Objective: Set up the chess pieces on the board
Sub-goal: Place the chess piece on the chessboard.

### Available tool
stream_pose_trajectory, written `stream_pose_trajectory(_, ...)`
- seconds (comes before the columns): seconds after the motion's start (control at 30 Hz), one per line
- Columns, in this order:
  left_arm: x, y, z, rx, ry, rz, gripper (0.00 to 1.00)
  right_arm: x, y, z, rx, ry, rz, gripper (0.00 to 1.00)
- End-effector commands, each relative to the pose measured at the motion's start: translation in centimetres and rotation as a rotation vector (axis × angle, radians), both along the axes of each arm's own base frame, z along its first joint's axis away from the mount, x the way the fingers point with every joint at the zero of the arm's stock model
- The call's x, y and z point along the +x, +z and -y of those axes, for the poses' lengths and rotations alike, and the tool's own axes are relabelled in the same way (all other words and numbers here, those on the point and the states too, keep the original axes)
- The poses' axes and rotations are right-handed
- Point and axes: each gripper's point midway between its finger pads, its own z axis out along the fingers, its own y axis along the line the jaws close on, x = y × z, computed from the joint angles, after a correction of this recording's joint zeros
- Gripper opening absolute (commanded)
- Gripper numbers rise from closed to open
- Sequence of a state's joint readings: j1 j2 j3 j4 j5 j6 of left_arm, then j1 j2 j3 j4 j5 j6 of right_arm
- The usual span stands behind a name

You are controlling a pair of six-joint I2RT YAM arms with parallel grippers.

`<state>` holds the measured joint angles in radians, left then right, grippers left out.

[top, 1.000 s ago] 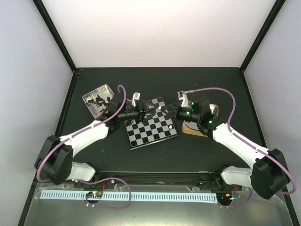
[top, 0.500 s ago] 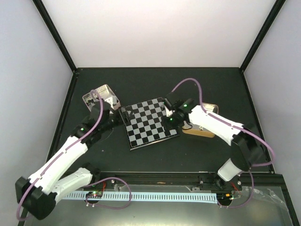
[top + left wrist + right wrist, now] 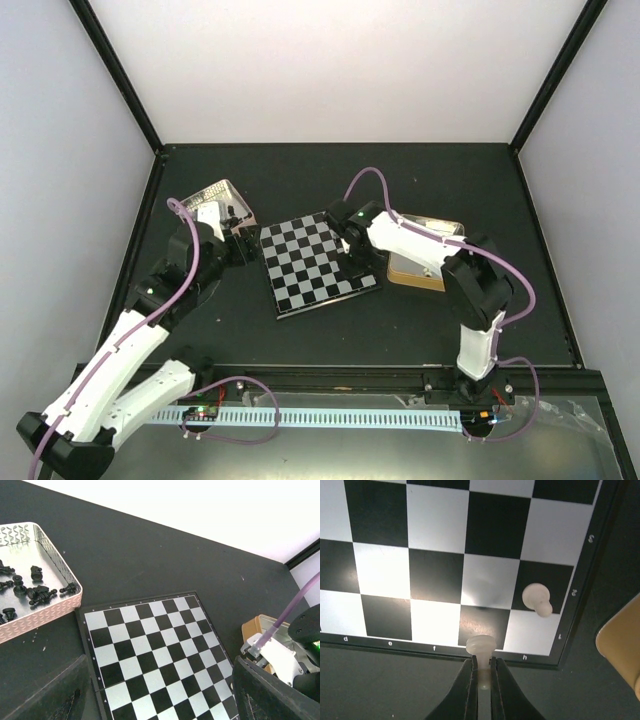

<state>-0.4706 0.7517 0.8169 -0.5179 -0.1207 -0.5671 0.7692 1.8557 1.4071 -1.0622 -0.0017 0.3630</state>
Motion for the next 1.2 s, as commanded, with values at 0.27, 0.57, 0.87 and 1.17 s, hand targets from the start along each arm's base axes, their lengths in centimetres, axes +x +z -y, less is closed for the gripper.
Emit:
stream_pose_trajectory(0.27, 0.7, -1.3, -0.3, 0.040, 0.013, -0.004, 0.79, 1.4, -1.5, -0.4, -0.098, 0.058, -0.017, 0.04)
stream_pose_trajectory(0.57, 0.9, -2.4, 0.3, 0.033, -0.008, -0.033, 0.78, 1.9, -2.4, -0.8, -0.105, 0.069, -0.025, 0.07)
stream_pose_trajectory(0.87, 0.9, -2.6, 0.5, 0.023, -0.016, -0.043, 0.77, 2.5, -2.7, -1.2, -0.110, 0.075, -0.021, 0.13)
stream_pose_trajectory(1.17, 0.9, -2.5, 0.6, 0.020, -0.023, -0.046, 0.77, 3.3, -1.2, -2.0, -0.059, 0.046, 0.032, 0.21)
